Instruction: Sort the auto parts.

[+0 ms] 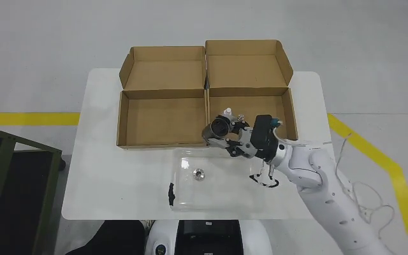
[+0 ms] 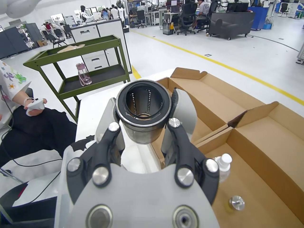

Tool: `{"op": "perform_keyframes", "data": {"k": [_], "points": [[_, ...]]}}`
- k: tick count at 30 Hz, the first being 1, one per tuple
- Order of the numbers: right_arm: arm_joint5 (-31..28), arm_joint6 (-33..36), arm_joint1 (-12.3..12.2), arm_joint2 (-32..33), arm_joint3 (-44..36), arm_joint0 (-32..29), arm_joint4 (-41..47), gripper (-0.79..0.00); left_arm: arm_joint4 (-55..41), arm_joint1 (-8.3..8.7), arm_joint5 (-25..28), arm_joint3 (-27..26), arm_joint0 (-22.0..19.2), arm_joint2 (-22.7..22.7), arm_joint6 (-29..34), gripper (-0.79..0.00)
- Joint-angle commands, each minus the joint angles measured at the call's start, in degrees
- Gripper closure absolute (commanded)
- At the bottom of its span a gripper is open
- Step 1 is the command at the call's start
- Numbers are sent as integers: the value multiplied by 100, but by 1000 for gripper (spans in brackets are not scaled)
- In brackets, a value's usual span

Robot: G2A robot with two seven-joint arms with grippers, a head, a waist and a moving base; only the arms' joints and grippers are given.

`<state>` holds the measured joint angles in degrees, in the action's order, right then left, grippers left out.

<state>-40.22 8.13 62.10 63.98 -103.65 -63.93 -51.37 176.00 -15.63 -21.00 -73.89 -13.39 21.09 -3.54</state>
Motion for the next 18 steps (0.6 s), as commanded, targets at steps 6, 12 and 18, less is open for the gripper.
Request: {"op": "perform_keyframes", "data": {"k": [6, 12, 18], "points": [[435, 255, 91, -357, 255, 335, -621, 0, 0, 0, 0, 0, 0, 0, 0, -785], [780, 446, 204, -761, 466, 660, -1033, 0, 0, 0, 0, 0, 0, 0, 0, -785], [1098, 717, 366, -1270, 727, 1084, -1394, 0, 0, 0, 0, 0, 0, 0, 0, -785]]}}
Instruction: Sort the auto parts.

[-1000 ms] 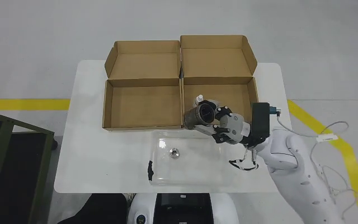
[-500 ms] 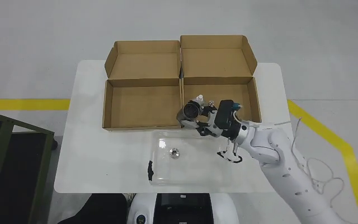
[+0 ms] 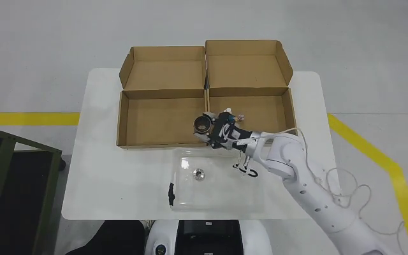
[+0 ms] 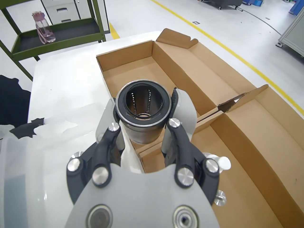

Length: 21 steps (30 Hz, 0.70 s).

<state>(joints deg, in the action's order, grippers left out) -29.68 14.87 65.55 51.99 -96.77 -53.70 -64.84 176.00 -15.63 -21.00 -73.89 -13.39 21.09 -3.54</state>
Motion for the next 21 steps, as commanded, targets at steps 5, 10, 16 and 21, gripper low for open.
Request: {"op": "perform_keyframes", "data": {"k": [5, 10, 16, 21], "points": [[266, 303, 181, -473, 388, 379, -139, 0, 0, 0, 0, 0, 0, 0, 0, -785], [322, 459, 315, -691, 750, 626, 35, 0, 0, 0, 0, 0, 0, 0, 0, -785], [289, 682, 454, -848, 1220, 913, 303, 0, 0, 0, 0, 0, 0, 0, 0, -785], [365, 792, 561, -970, 1426, 1090, 347, 0, 0, 0, 0, 0, 0, 0, 0, -785]]}}
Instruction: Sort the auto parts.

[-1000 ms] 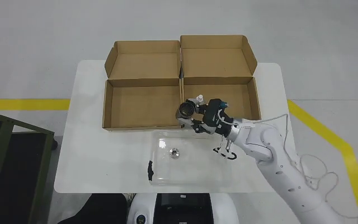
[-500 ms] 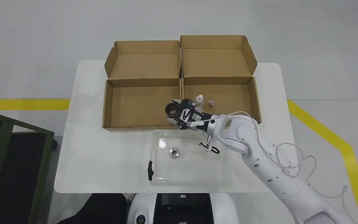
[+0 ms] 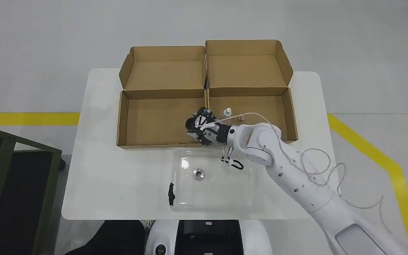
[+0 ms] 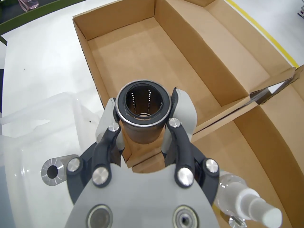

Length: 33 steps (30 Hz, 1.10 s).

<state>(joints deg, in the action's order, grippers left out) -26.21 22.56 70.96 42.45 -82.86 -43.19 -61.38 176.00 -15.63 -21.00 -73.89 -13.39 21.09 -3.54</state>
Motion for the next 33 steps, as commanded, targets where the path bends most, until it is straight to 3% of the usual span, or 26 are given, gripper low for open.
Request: {"op": "perform_keyframes", "data": {"k": [1, 19, 25, 30, 33], "points": [[28, 46, 37, -30, 66, 68, 2, 0, 0, 0, 0, 0, 0, 0, 0, -785], [-135, 342, 251, -258, 485, 260, -142, 0, 0, 0, 0, 0, 0, 0, 0, -785], [-107, 435, 361, -377, 722, 379, -147, -234, 0, 0, 0, 0, 0, 0, 0, -785], [-120, 423, 422, -389, 851, 431, -136, -382, 0, 0, 0, 0, 0, 0, 0, -785], [-131, 449, 439, -363, 837, 437, -147, -533, 0, 0, 0, 0, 0, 0, 0, -785]]}}
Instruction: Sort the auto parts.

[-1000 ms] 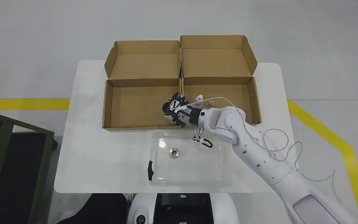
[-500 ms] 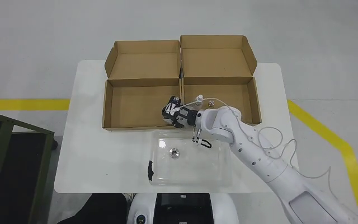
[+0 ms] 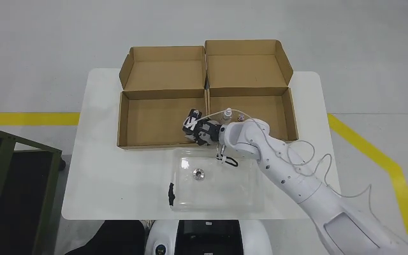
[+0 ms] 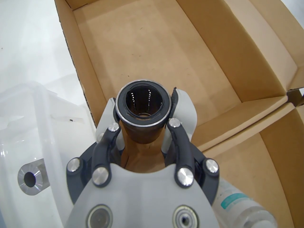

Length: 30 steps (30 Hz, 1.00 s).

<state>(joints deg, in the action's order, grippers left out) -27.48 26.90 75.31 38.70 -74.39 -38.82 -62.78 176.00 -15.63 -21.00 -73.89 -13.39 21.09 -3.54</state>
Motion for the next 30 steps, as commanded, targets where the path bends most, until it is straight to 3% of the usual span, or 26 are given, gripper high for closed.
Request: {"op": "perform_keyframes", "data": {"k": [1, 5, 15, 30], "points": [[-8, 24, 8, 24, -22, 0, -17, -573, 0, 0, 0, 0, 0, 0, 0, -785], [-32, 56, 11, 89, -100, -25, -43, -650, 0, 0, 0, 0, 0, 0, 0, -785], [-281, -16, -120, 530, -1192, -352, -181, -708, 0, 0, 0, 0, 0, 0, 0, -785], [-1389, 101, -539, 1140, -2999, -1849, -1023, -763, 0, 0, 0, 0, 0, 0, 0, -785]]}}
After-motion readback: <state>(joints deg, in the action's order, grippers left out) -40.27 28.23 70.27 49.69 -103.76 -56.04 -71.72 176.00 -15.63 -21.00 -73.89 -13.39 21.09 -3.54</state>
